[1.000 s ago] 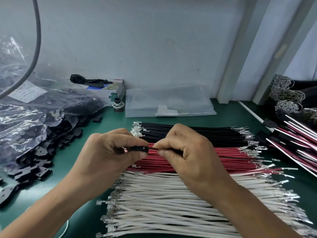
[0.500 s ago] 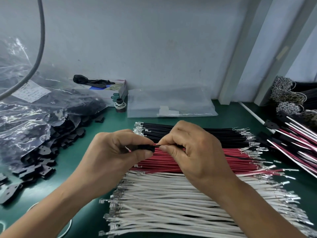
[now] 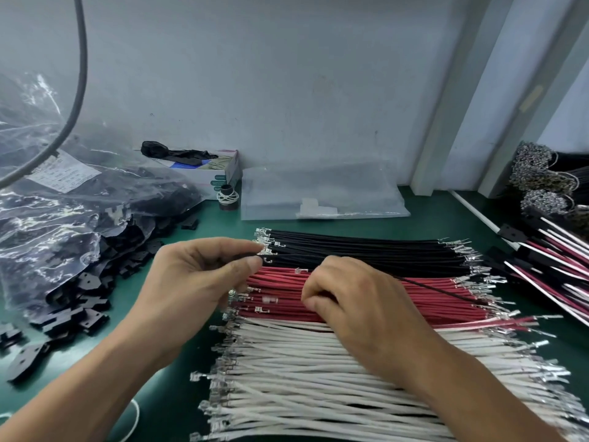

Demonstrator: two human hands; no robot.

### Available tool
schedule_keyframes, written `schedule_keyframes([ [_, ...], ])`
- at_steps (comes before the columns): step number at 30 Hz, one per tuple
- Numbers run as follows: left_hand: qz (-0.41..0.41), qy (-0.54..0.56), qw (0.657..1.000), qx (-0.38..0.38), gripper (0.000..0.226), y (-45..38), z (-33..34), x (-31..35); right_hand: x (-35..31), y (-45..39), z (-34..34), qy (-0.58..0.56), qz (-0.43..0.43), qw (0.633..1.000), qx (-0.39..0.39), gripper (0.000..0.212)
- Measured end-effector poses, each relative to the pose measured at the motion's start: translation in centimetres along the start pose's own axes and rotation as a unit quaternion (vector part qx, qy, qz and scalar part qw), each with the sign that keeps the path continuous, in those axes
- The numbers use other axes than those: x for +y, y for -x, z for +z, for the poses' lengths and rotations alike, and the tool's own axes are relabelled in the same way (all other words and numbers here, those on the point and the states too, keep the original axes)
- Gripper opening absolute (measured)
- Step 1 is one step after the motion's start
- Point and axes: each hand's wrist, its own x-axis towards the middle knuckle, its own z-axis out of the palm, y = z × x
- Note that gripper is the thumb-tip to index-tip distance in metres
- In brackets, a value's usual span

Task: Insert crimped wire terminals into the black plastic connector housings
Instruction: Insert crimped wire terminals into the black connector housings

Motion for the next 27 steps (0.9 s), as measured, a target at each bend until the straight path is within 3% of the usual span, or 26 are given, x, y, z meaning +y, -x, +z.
schedule_keyframes([
  [4,-0.040,0.100,0.994,-0.028,0.032,0.0,-0.2,0.5,0.3,-0.2,-0.6,-0.135,0.021,0.985,0.100,0.013],
  [14,-0.119,0.194,0.970,-0.089,0.035,-0.1,-0.2,0.7,-0.1,-0.3,-1.1,-0.154,-0.029,0.975,0.156,0.025],
  [25,-0.135,0.173,0.967,-0.127,0.033,-0.1,-0.6,1.0,-0.5,-0.2,-1.7,-0.045,-0.061,0.985,0.153,0.021],
  [27,-0.137,0.150,0.970,-0.137,0.042,-0.1,-0.7,1.1,-0.5,-0.2,-2.1,-0.002,-0.082,0.987,0.142,0.019],
])
